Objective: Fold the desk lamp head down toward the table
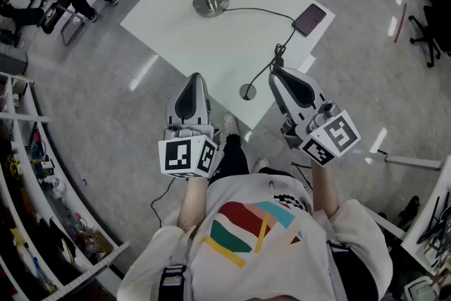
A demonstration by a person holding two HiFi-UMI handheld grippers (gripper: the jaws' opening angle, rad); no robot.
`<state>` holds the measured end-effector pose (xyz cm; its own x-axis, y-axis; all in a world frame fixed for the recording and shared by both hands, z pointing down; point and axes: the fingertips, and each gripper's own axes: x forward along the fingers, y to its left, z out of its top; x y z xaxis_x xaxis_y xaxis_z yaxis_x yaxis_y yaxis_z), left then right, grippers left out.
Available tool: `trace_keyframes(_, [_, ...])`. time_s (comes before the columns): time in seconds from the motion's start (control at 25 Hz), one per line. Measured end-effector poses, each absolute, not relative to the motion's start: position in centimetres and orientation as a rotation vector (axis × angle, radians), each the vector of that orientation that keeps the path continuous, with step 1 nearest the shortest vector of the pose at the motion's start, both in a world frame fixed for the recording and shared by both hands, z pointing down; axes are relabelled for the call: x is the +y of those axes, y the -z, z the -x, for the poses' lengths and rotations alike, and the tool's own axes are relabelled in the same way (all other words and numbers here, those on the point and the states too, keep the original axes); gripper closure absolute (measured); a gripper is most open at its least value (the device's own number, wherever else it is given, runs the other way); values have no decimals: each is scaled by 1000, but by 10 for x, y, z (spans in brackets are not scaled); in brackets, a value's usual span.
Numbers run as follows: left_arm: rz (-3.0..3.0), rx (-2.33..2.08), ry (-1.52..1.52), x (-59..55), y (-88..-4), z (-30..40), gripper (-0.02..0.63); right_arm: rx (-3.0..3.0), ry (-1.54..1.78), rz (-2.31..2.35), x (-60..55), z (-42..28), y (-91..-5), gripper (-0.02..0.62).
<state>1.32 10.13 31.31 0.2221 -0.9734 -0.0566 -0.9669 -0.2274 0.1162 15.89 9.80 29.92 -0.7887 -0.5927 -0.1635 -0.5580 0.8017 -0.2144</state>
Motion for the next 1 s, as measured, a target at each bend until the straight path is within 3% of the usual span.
trace_keyframes(0.16, [-2416,-1900,189,56,-301,-3,566,2808,241,897,54,-144,-293,541])
trace_keyframes(0.68, [-2576,-1836,156,-125,-276,100,566,2893,54,878,-109,-11,-265,541])
trace_keyframes(1.0, [-2664,-1850,198,-189,-251,106,563,2954,-22,819,-162,13,-254,541])
